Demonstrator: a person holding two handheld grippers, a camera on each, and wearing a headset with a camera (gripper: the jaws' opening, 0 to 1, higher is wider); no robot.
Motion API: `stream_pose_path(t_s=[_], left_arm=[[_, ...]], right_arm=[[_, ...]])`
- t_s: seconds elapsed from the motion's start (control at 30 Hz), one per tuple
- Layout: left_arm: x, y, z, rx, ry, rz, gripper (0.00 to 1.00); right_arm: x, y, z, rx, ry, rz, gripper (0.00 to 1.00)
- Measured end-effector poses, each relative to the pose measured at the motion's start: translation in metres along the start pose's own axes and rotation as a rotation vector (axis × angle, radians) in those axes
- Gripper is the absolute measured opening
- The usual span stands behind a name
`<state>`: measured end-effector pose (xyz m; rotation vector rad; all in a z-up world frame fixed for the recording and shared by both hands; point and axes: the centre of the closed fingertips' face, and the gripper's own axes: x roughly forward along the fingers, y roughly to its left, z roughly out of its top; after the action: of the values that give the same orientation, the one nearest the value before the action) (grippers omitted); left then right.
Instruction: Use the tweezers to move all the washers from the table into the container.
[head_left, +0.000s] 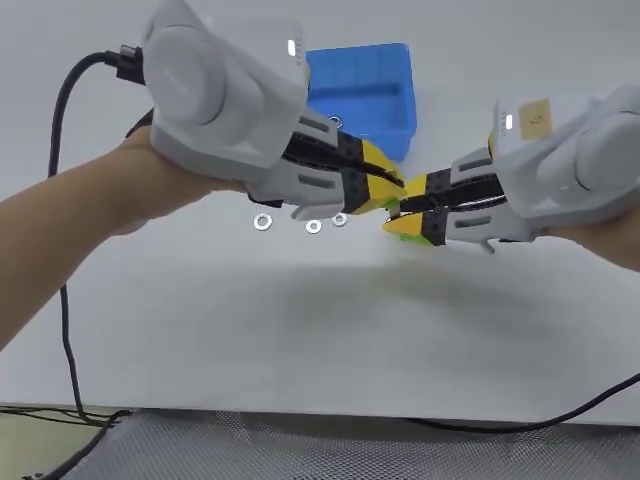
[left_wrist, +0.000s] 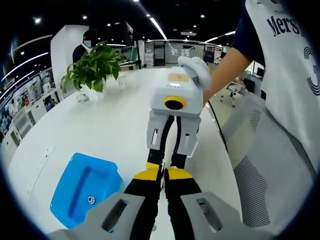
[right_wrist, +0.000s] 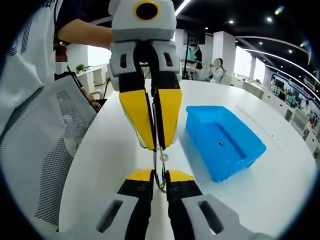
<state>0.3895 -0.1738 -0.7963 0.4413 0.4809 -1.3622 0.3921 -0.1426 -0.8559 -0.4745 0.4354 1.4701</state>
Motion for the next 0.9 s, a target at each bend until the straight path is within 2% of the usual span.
stream_pose_path(t_s=[0.17,0.4,0.7,0.9], left_arm=[[-0.002,-0.001,-0.001,0.006,0.014,-0.006,0.07],[-0.012,-0.005,0.006,0.001,0.008,-0.018,0.07],[-0.037,-0.005,0.023,0.019,-0.007,-0.019,0.07],[-0.052,-0.003,0.027,0.036,0.005,-0.007,0.07]], right_arm=[[0.000,0.002,0.001,-0.013,0.010,0.002,0.10],[-0.002,0.006,0.012,-0.018,0.000,0.006,0.10],[-0.008,0.006,0.043,-0.061,-0.024,0.005,0.10],[-0.007,0.004,0.058,-0.101,-0.024,0.015,0.10]])
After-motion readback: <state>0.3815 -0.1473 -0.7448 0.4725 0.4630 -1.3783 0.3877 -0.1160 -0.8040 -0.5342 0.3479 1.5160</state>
